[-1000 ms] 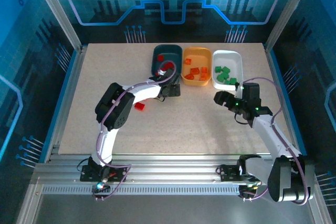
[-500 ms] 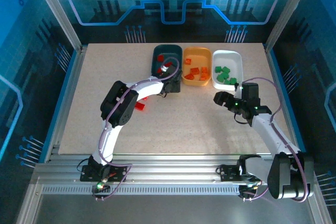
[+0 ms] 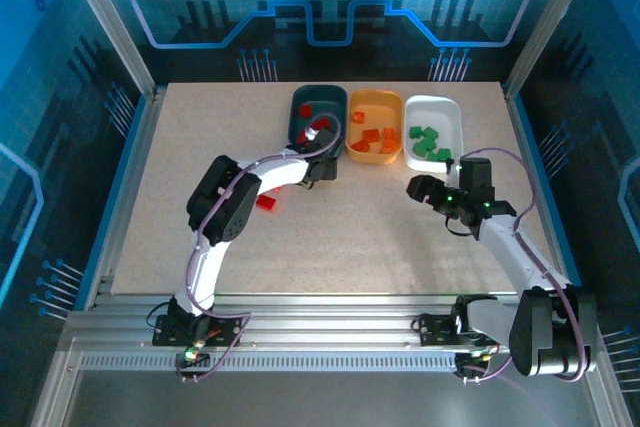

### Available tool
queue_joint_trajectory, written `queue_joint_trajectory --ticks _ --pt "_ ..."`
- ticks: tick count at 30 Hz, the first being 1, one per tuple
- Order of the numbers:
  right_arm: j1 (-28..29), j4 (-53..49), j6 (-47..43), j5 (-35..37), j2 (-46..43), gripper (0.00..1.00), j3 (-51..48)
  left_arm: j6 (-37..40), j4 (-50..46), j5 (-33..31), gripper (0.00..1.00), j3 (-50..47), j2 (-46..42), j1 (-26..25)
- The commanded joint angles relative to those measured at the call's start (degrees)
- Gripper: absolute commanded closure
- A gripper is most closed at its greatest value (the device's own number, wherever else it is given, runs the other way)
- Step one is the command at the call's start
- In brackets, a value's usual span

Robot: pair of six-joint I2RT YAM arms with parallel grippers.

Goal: Sort the legos into containers by color

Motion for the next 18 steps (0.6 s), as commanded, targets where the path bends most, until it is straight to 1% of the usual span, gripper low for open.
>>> queue_joint_trajectory --ticks 1,2,4,7,8,10,12,15,18 --pt "0.46 1.53 -0.65 0.57 0.39 0.20 -0.20 0.82 -1.12 -0.68 0.42 -4.11 -7.61 -3.31" --pt "0.55 1.54 -0.65 0.75 0.57 0.20 -0.21 1.04 -0.56 -0.27 0.43 -5.01 -9.51 -4.39" --pt "0.63 1.45 -0.34 1.86 0.65 0.21 -0.49 2.48 1.05 3.78 0.45 -4.47 -11.46 -6.22" --pt "0.65 1.97 0.40 4.93 -0.02 0.21 -0.92 2.15 -1.99 7.69 0.51 3.68 -8.26 -6.65" --pt "0.66 1.89 0.36 5.18 -0.14 0.21 -0.75 2.14 -2.12 8.33 0.51 6.19 -7.10 -6.66" --pt "0.63 1.64 0.15 5.87 -0.36 0.21 -0.73 2.65 -2.27 10.71 0.50 12.62 -3.54 -6.59" --pt "0.63 1.41 0.07 6.28 -0.56 0.21 -1.12 2.82 -4.64 12.76 0.50 20.19 1.63 -5.99" --pt "0.60 0.26 -0.45 6.22 -1.26 0.21 -1.09 2.75 -10.29 14.04 0.50 33.95 10.47 -5.01" --pt "0.52 -0.63 -0.90 6.63 -2.54 0.21 -0.87 1.93 -12.53 14.78 0.50 43.42 17.04 -3.77"
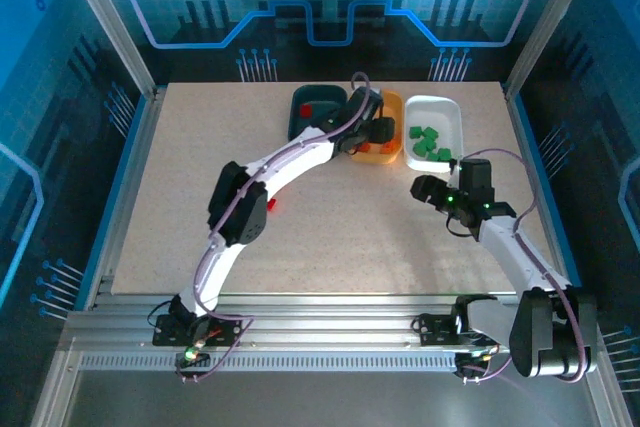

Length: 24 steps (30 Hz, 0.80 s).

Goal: Sort the legos into containers by color

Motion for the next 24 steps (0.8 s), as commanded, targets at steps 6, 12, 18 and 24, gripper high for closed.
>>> queue_joint_trajectory --ticks 6,12,18,24 --pt "0.44 -1.21 -0.89 -0.14 -1.27 0.21 0.12 -1.48 -5.85 3.73 0.48 9.81 9.84 3.09" --pt "0.52 -0.13 -0.72 -1.32 0.91 0.20 0.17 -0.99 -5.91 5.11 0.05 10.29 9.66 3.53" --pt "0.57 0.48 -0.95 -0.84 1.57 0.20 0.33 -0.33 -2.01 11.37 0.01 9.26 3.56 3.21" --pt "0.94 0.92 -1.15 -0.88 2.78 0.20 0.51 -0.15 -1.71 13.12 0.01 3.23 -5.54 3.48"
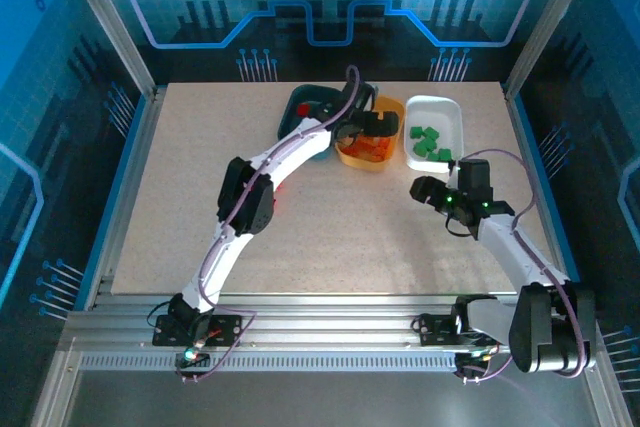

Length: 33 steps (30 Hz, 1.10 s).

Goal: Sort the legos into containers by color

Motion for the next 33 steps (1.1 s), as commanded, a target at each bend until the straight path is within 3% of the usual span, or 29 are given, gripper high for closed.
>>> queue_joint_trajectory --ticks 1,5,11,13,16,24,29,33 --pt "1.01 0.76 -1.09 -0.67 0.81 0.20 0.60 0.77 3.16 1.18 0.01 -7.39 -11.83 0.17" --pt "1.47 0.20 -1.40 1.44 1.25 0.20 1.81 -1.58 9.80 -2.59 0.01 -29.04 -25.36 3.58" --pt "2.56 -1.02 -1.14 5.86 6.77 0.20 8.55 -9.20 8.82 -6.65 0.03 -55.51 -40.75 15.49" --pt "5.73 -0.72 -1.84 6.25 9.60 0.21 10.69 -10.58 6.62 -6.73 0.09 -61.67 -43.91 19.80" --pt "11.08 -1.29 -2.73 7.85 14.62 0.22 13.77 -10.26 4.96 -7.21 0.13 -68.44 -47.25 22.25" --pt "21.43 1.33 3.43 5.39 26.81 0.36 20.90 -12.62 7.32 -9.05 0.14 -79.16 -51.04 23.41" --pt "21.50 2.07 6.50 8.04 32.08 0.39 24.38 -14.52 10.05 -7.20 0.15 -76.79 -46.83 27.18" --pt "19.65 1.55 6.69 11.05 34.37 0.39 27.24 -14.05 6.69 -7.40 0.19 -71.61 -41.74 28.21"
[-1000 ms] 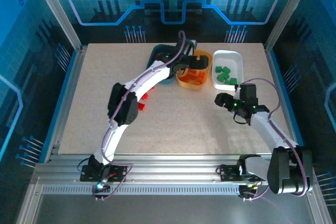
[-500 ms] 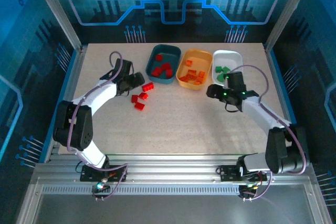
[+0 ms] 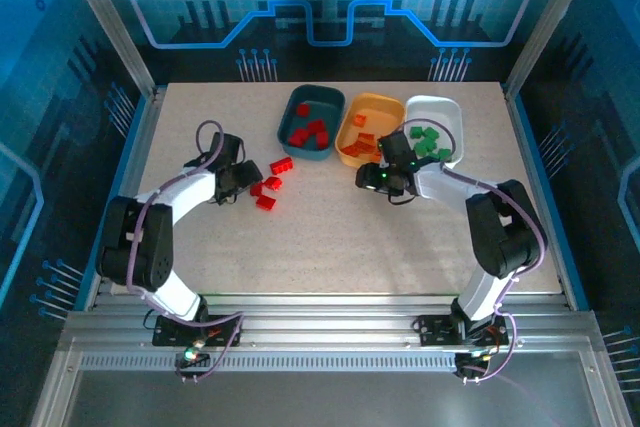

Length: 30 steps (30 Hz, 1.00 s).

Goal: Sort the legos into containers by color

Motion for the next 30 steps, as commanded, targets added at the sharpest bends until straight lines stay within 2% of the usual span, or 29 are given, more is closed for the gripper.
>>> queue_joint_trajectory --ticks 1,8,12,16,18,21,22,30 --pt "-2.10 0.60 1.40 3.58 1.63 0.38 3.27 -0.39 -1.76 0.52 0.20 3.84 3.46 0.68" --pt "-5.93 0.63 -2.81 4.56 1.77 0.38 3.74 2.41 -2.14 0.29 0.21 0.47 2.58 -0.86" --pt "-6.23 -0.74 -5.08 6.23 1.17 0.39 3.74 4.25 -3.45 -1.28 0.21 0.30 1.09 -4.51" --pt "-5.27 0.94 -5.37 5.50 -3.63 0.39 0.24 7.27 -4.15 -3.64 0.22 1.38 0.91 -9.10" --pt "-4.66 0.77 -5.48 5.43 -6.64 0.38 -1.74 7.91 -6.19 -7.07 0.25 3.28 2.27 -10.48" --pt "-4.16 0.20 -5.87 4.80 -11.04 0.37 -4.69 7.64 -6.31 -6.21 0.40 3.95 3.59 -10.59" --pt "-4.03 -0.10 -6.01 4.82 -12.37 0.37 -5.57 7.44 -6.24 -6.05 0.40 3.78 3.76 -10.80" --pt "-4.20 -1.84 -7.25 5.14 -19.53 0.33 -9.51 8.21 -2.60 -4.52 0.25 -0.20 3.58 -14.53"
